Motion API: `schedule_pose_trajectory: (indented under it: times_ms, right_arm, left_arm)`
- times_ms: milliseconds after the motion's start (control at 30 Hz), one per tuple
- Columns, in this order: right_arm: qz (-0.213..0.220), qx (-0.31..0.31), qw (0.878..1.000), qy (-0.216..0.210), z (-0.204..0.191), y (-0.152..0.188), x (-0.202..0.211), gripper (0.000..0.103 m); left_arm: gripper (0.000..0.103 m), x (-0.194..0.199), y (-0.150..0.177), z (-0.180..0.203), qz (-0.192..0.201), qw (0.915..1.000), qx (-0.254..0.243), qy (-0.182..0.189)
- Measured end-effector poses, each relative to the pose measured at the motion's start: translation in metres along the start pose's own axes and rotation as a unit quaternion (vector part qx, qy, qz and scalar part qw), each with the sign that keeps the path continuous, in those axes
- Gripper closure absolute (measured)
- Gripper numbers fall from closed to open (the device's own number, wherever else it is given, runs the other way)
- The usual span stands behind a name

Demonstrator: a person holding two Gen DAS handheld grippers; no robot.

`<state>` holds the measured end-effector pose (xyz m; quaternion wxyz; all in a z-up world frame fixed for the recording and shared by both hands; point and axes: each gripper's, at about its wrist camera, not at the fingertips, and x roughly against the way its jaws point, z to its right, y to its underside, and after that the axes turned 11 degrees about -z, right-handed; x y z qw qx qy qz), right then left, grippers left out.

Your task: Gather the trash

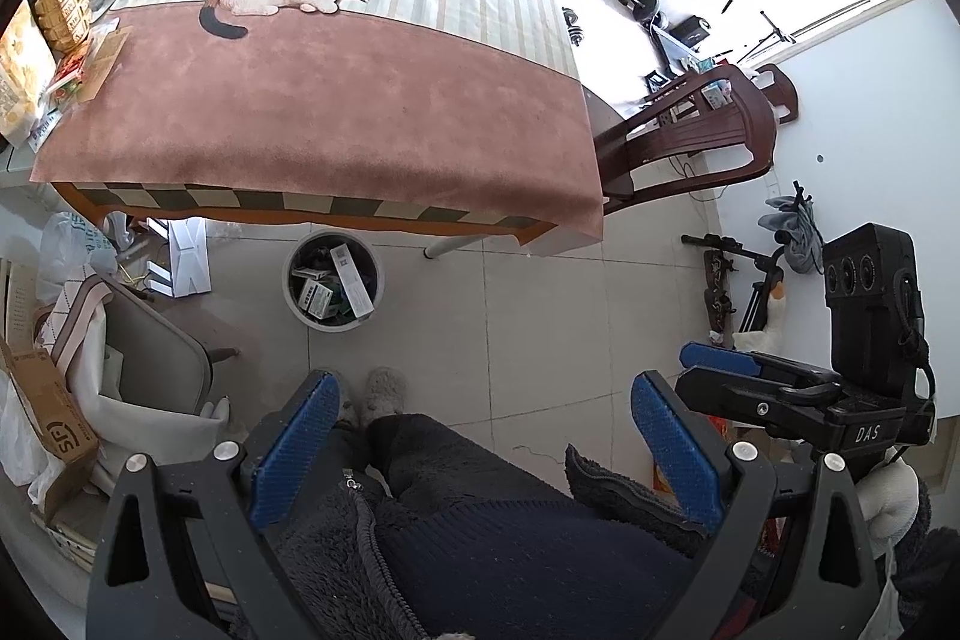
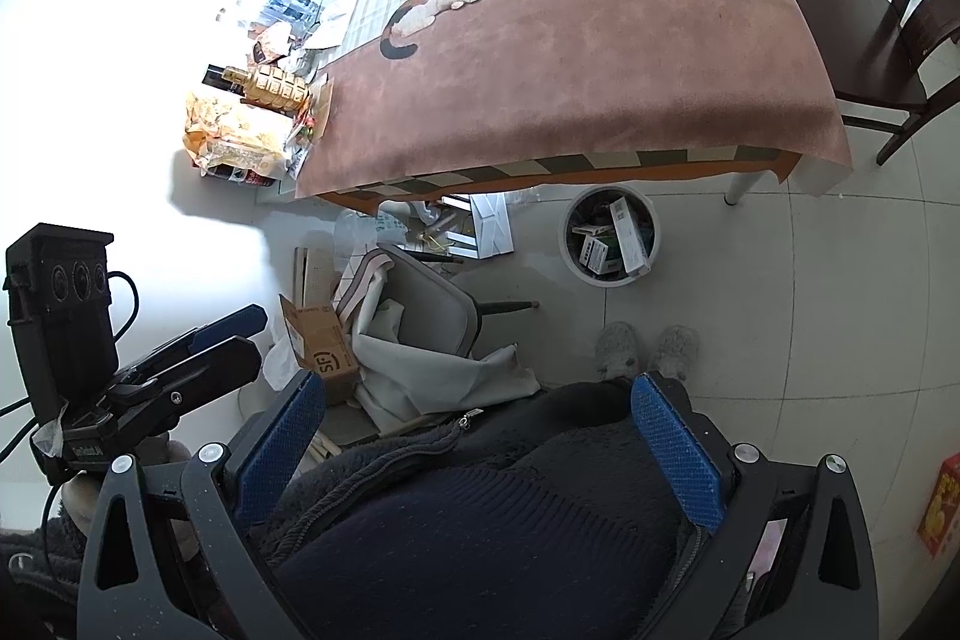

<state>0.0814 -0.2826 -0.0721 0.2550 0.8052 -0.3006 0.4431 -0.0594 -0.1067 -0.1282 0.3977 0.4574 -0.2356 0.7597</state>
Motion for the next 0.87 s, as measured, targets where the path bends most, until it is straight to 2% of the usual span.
schedule_pose_trajectory:
  times_ms: [867]
  right_arm:
    - [-0.005, -0.007, 1.000, 0.000, -0.010, 0.004, -0.014, 0.000]
  left_arm:
    - [0.003, 0.001, 0.001, -0.003, 0.004, 0.9999, 0.013, -0.005]
